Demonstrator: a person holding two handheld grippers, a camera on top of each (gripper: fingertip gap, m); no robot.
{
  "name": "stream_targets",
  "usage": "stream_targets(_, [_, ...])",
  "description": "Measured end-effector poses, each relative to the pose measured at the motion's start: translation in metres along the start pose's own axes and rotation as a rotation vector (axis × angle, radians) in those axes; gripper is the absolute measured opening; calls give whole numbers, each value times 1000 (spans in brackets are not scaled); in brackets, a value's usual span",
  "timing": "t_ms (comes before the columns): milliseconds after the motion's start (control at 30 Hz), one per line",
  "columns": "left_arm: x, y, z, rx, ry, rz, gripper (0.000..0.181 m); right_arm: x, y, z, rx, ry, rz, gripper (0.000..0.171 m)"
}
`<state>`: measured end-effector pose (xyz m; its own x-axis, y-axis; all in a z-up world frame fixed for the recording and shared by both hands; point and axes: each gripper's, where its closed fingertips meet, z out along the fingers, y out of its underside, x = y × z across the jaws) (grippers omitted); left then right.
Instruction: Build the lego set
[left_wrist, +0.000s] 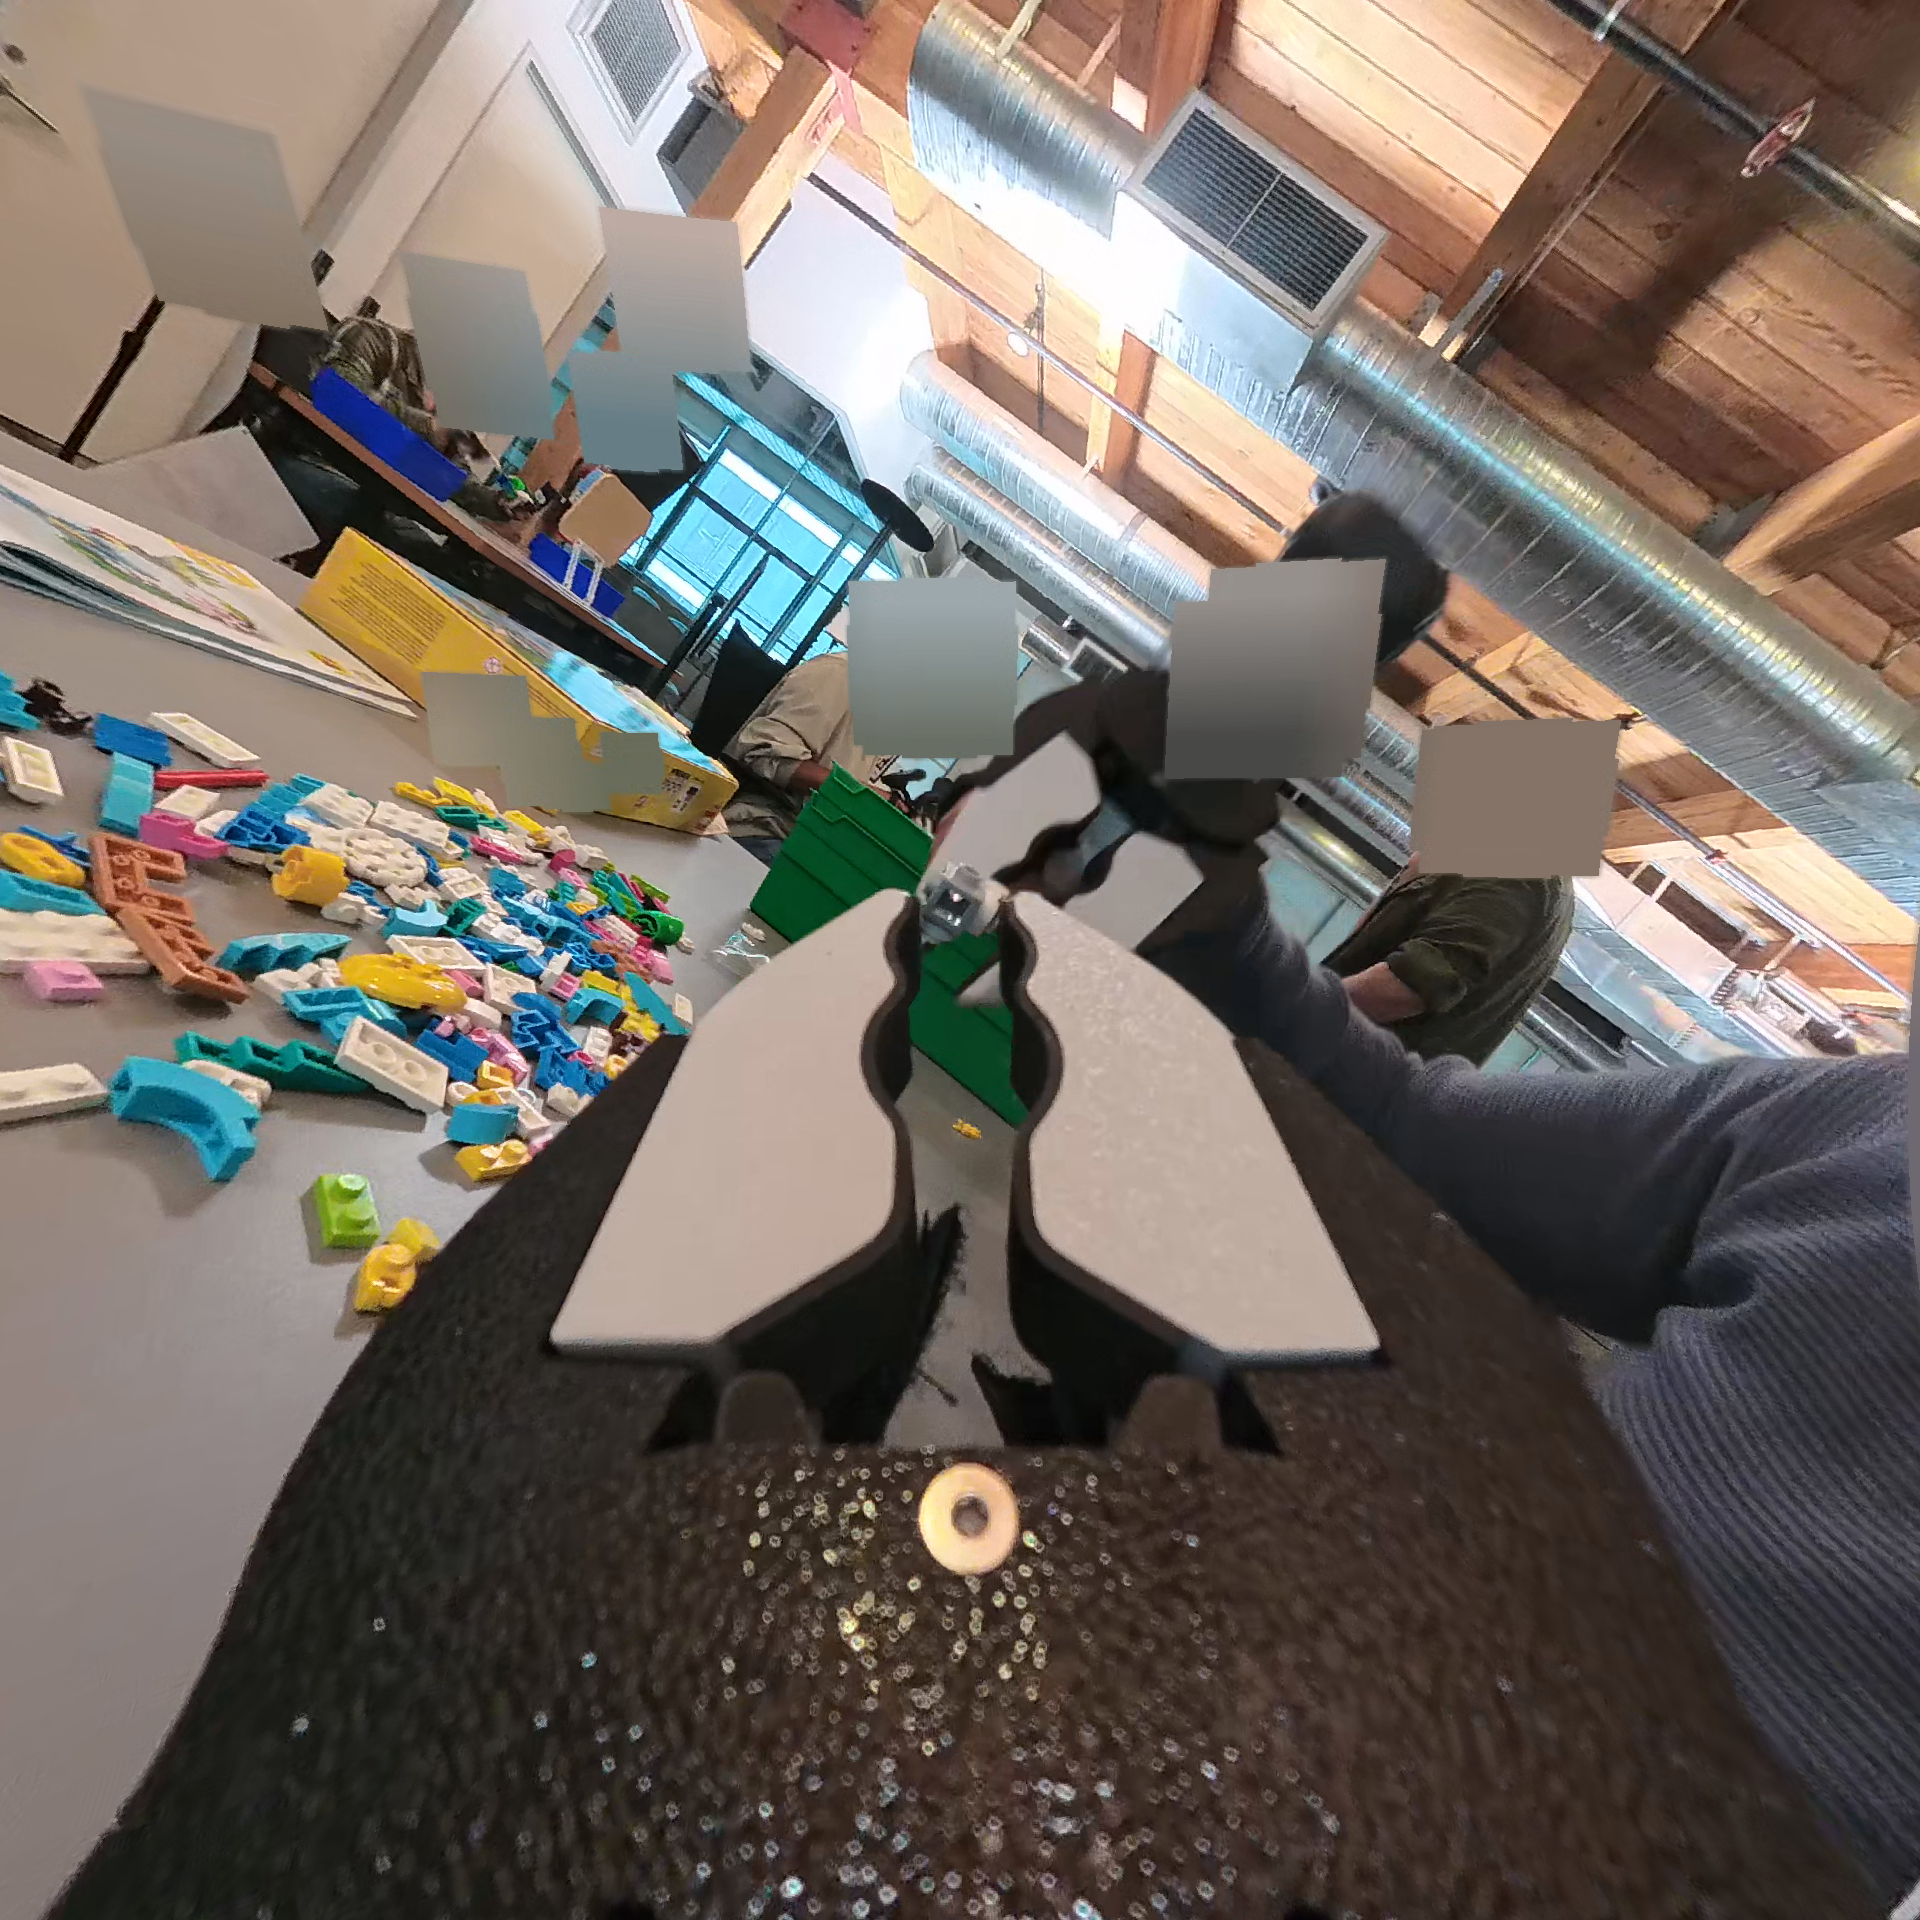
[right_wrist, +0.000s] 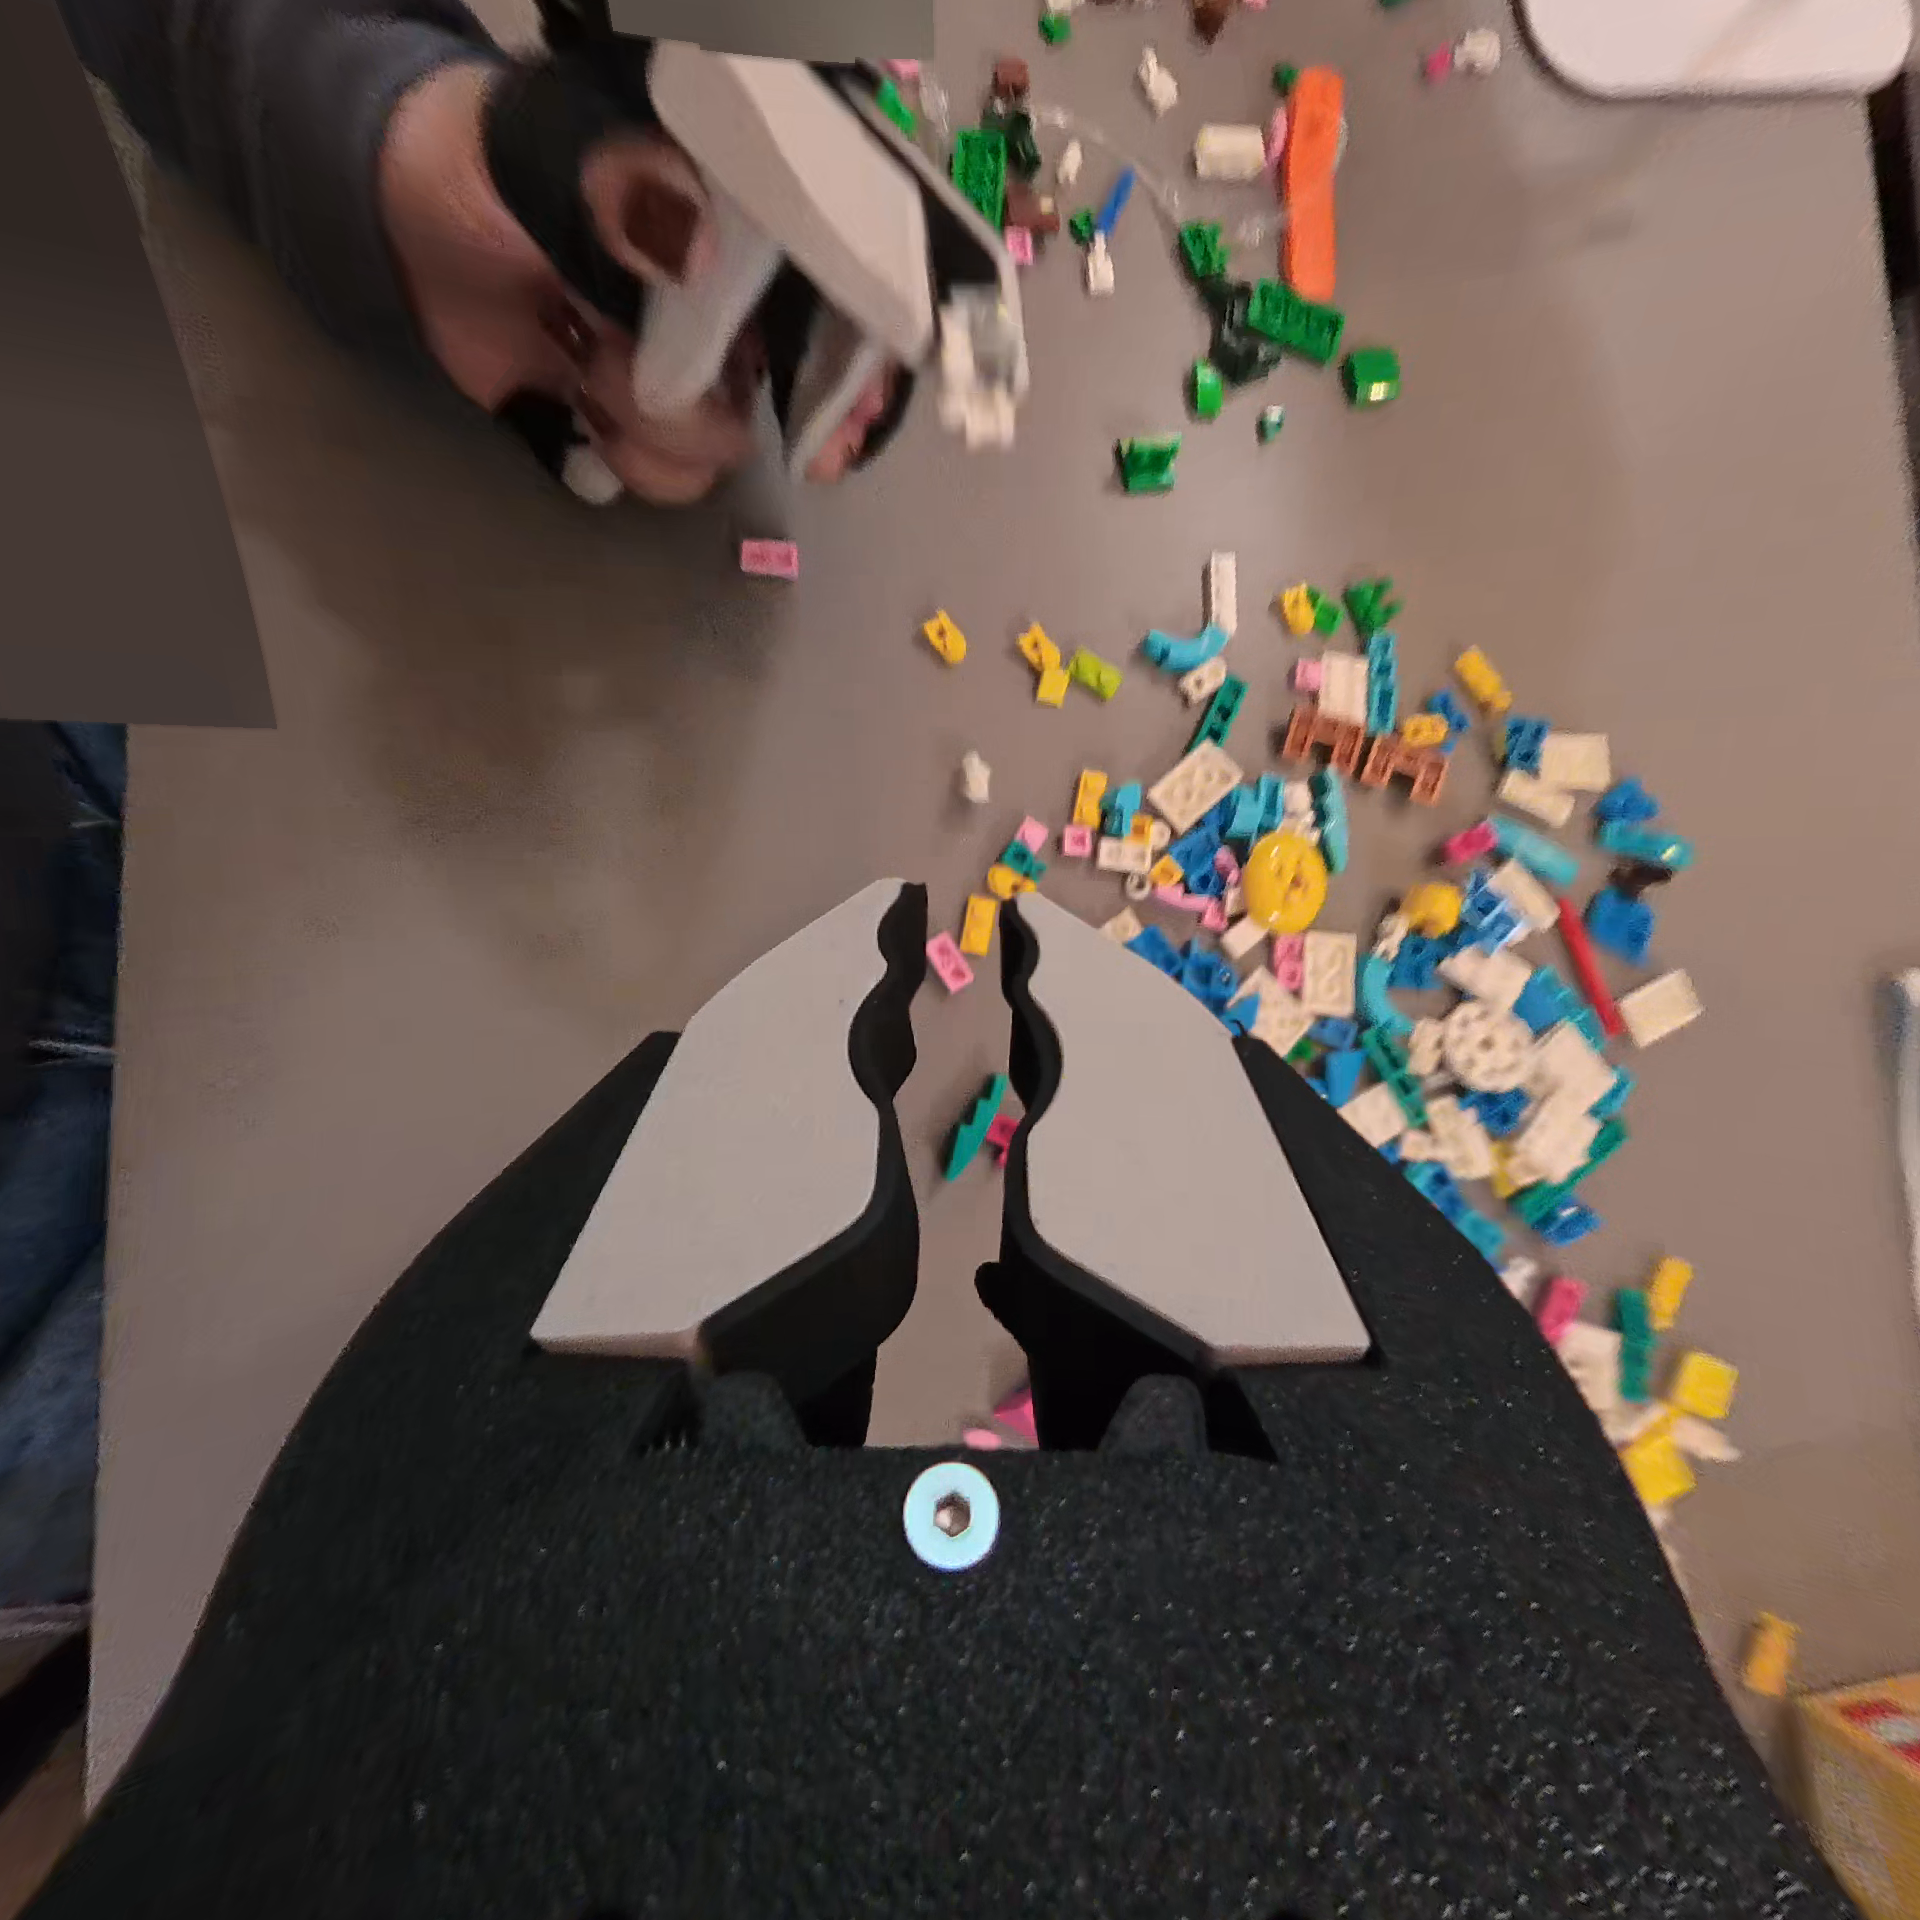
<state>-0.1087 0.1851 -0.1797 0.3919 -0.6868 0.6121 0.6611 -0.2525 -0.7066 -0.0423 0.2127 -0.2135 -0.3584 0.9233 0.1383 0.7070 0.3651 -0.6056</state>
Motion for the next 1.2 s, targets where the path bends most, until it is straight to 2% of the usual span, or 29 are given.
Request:
stream_targets(133, [-3, -7, -3, 26, -43, 55, 14, -7, 26, 24, 22, -23, 87, 13])
stream_targets(333, [-11, -23, -10, 68, -101, 133, 13, -17, 18, 65, 41, -66, 166, 12])
stream_targets(467, [-11, -24, -10, 61, -103, 152, 13, -20, 8, 81, 28, 2, 33, 13])
stream_targets(567, [-11, -20, -8, 42, -95, 155, 14, -22, 3, 91, 17, -22, 43, 14])
stream_targets(767, [-10, -18, -7, 30, -87, 156, 13, -19, 6, 101, -20, -43, 56, 17])
stream_targets(933, [-10, -18, -7, 31, -85, 145, 13, -40, -7, 99, 55, -190, 97, 19])
stream_targets(1033, [-10, -18, -7, 28, -81, 141, 13, -26, -10, 94, 93, -131, 124, 18])
stream_targets(1200, [-10, -17, -7, 25, -76, 130, 13, -26, 4, 103, 17, -124, 96, 18])
